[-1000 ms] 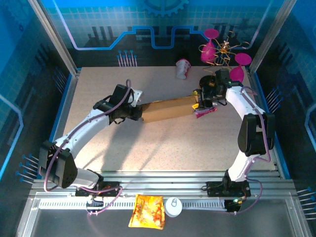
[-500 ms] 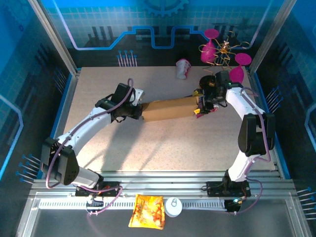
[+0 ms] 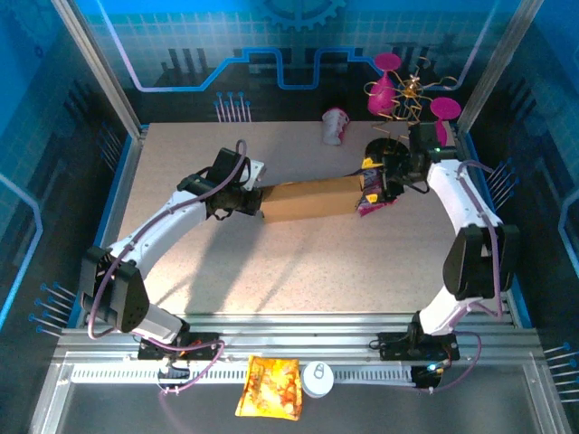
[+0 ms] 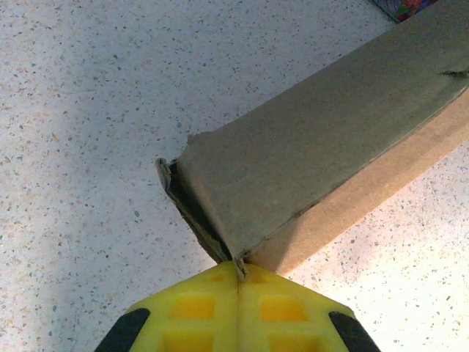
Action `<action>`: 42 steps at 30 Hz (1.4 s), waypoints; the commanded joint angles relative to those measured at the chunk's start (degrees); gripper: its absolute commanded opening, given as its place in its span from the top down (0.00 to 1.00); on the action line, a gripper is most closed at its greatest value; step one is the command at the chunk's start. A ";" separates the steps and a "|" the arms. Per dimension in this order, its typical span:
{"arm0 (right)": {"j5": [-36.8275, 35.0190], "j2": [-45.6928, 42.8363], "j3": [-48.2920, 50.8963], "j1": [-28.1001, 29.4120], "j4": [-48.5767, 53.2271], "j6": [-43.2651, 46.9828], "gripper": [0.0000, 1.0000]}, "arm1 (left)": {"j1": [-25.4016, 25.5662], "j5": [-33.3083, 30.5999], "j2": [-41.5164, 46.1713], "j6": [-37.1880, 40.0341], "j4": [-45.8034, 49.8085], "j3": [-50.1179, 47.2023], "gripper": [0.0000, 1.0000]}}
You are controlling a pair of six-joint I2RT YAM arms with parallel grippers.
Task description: Fold the paper box
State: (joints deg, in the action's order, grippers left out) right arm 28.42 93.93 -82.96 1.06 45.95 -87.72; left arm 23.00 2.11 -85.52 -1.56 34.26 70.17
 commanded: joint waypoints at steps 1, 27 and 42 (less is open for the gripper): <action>-6.59 -6.38 -0.14 -1.39 1.68 5.55 0.31 | 0.25 -1.19 -1.89 0.07 4.66 0.56 1.00; 9.75 -1.77 7.42 0.06 -8.22 5.78 0.21 | 0.20 -2.24 -4.83 0.16 6.54 3.96 1.00; 9.21 -3.05 13.58 0.17 -13.50 2.97 0.43 | -0.06 -1.88 -5.97 -0.62 6.92 4.77 1.00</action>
State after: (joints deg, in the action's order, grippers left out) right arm 36.93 92.07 -70.50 0.45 33.19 -83.96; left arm 23.00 0.60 -89.19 -1.58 36.91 74.74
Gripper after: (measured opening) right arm 0.580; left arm 0.053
